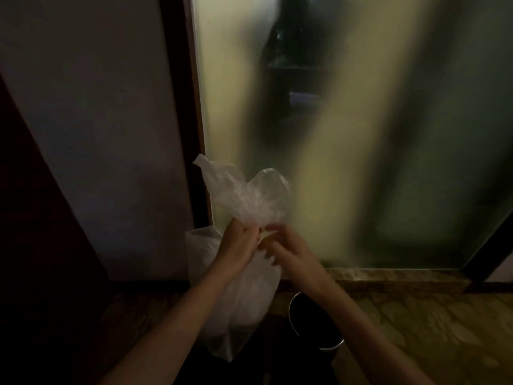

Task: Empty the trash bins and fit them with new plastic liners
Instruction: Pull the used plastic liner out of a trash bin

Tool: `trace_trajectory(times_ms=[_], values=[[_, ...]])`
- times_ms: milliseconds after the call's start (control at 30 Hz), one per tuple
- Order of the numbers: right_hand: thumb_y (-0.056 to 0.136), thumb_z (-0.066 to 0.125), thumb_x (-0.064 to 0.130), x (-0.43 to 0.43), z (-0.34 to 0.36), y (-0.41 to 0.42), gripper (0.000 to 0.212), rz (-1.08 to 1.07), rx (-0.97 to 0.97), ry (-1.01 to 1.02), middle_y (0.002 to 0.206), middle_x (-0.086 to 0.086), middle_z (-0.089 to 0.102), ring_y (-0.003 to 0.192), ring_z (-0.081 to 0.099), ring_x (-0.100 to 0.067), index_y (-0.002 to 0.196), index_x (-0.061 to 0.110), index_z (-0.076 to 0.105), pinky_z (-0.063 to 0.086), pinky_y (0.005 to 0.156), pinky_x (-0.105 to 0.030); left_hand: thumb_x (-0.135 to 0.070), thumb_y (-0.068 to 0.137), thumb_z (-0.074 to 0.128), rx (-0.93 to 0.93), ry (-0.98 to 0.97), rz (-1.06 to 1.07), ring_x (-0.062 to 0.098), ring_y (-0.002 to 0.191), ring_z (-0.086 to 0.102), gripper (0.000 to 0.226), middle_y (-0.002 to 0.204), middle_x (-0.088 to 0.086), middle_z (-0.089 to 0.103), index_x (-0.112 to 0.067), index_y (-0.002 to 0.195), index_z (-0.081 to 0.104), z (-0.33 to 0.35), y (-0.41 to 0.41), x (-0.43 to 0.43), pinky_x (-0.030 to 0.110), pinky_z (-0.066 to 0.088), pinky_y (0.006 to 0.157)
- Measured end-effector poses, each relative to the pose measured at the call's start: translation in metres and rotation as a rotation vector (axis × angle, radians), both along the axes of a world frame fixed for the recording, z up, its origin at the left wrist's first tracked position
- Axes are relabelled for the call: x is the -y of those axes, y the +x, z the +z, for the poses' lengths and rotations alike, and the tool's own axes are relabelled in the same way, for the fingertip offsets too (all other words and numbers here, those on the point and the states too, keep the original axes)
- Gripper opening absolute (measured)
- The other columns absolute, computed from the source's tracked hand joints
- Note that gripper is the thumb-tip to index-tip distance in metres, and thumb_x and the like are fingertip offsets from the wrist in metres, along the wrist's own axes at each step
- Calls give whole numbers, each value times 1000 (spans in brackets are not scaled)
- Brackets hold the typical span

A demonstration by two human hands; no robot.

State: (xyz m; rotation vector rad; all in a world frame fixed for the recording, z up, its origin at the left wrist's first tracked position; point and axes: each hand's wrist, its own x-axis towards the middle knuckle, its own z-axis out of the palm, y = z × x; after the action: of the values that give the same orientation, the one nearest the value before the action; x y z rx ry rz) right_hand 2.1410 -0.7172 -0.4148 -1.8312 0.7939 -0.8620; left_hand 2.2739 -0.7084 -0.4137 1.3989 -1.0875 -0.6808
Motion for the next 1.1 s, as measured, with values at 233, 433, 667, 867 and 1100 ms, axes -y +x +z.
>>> trace_trajectory(times_ms=[233, 433, 667, 867, 1100], values=[[93, 59, 13, 113, 7, 62, 19, 55, 236, 358, 106, -15, 73, 104, 68, -28, 98, 6, 77, 53, 91, -37, -3, 92, 50, 95, 57, -249, -8, 64, 58, 22, 63, -21, 59, -15, 79, 64, -3, 34, 85, 10, 44, 60], [101, 46, 20, 201, 82, 76, 37, -250, 592, 723, 60, -3, 62, 56, 60, -19, 66, 12, 49, 51, 48, -23, -25, 81, 48, -33, 168, -459, 14, 77, 55, 21, 71, 0, 59, -15, 65, 57, 64, 68, 157, 31, 40, 80], [101, 52, 27, 240, 211, 29, 41, -500, 705, 856, 57, 1, 40, 44, 43, -8, 62, 19, 43, 41, 48, -20, -20, 80, 67, -120, 267, -555, 9, 61, 51, 17, 64, -2, 57, -21, 64, 70, 211, 59, 208, 19, 38, 55], [99, 50, 16, 232, 272, -20, 49, -574, 315, 542, 53, 8, 55, 53, 51, -7, 51, 23, 55, 44, 58, -23, -5, 84, 64, -275, 412, -542, 16, 75, 66, 17, 89, 13, 74, -8, 89, 79, 289, 9, 226, 18, 51, 64], [94, 65, 14, 233, 297, -125, 33, -638, 191, 444, 93, 14, 50, 75, 59, 5, 88, 36, 40, 45, 63, -5, -13, 87, 69, -381, 463, -629, 14, 96, 71, 14, 99, 4, 76, -20, 92, 81, 314, -87, 242, 25, 53, 91]])
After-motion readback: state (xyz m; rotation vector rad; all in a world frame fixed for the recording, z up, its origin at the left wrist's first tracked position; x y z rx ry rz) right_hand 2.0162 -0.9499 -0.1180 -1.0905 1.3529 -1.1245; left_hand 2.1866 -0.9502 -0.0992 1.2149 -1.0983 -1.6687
